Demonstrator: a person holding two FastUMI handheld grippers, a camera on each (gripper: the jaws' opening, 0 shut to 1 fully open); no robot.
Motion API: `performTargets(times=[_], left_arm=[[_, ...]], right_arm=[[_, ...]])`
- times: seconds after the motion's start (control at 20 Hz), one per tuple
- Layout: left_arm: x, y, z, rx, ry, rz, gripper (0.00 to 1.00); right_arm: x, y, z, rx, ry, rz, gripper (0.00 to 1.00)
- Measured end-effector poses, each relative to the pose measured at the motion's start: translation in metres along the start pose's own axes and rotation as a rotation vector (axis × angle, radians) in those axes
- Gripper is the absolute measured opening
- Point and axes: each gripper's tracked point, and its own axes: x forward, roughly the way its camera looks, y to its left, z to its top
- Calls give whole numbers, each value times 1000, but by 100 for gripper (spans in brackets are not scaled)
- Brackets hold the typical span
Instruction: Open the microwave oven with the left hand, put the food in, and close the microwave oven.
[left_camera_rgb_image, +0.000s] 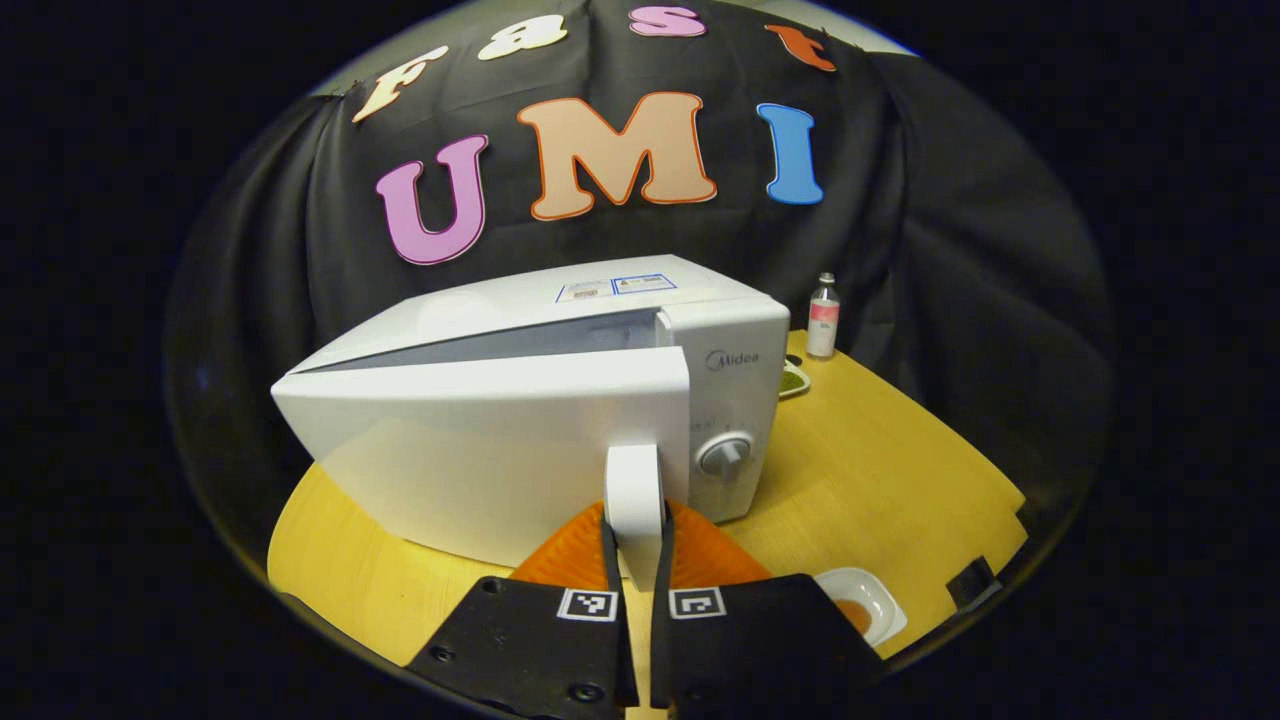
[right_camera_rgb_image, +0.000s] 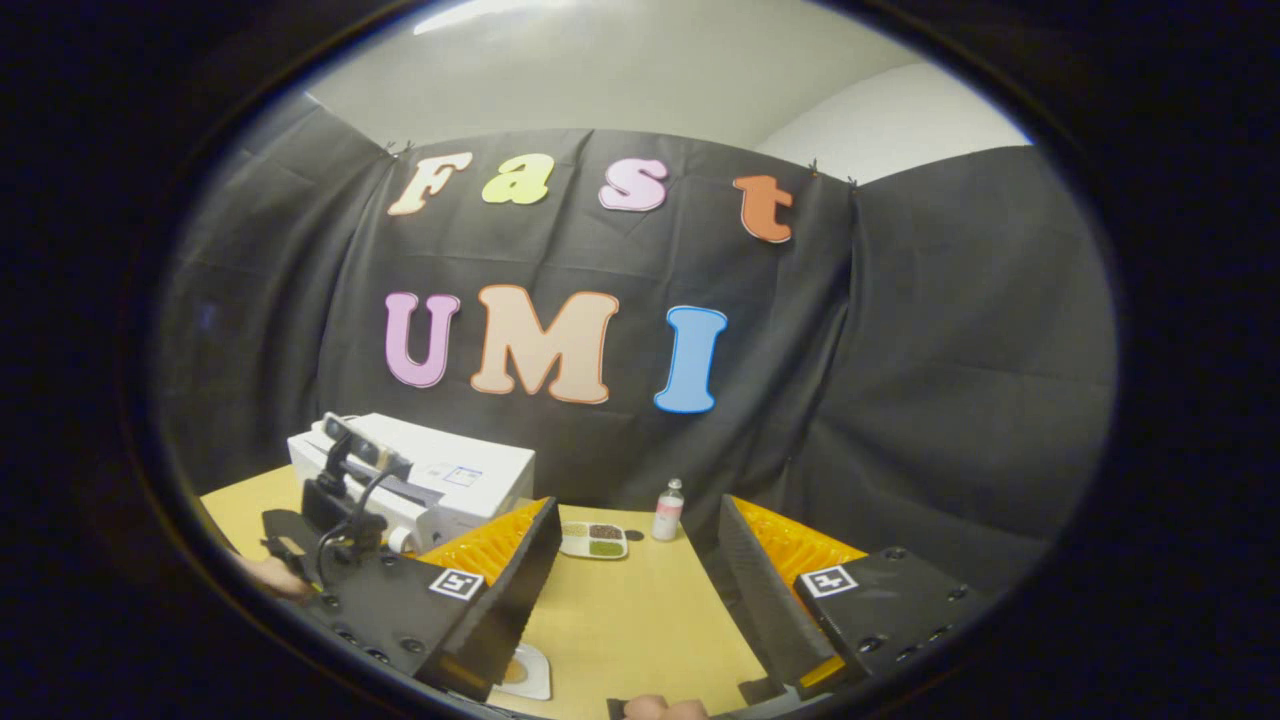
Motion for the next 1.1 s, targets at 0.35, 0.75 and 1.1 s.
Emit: performTargets(times=[0.35,0.75,1.1], left_arm=[[-78,30,-44,17,-2,-100,5],[-141,93,-76,-22,19,-1,5],[-178,156,-101,-23,28,121,5]], right_arm=[[11,50,-11,10,27,128,96],[12,113,-17,23,36,230,96],[0,157,-15,3,38,266,96]])
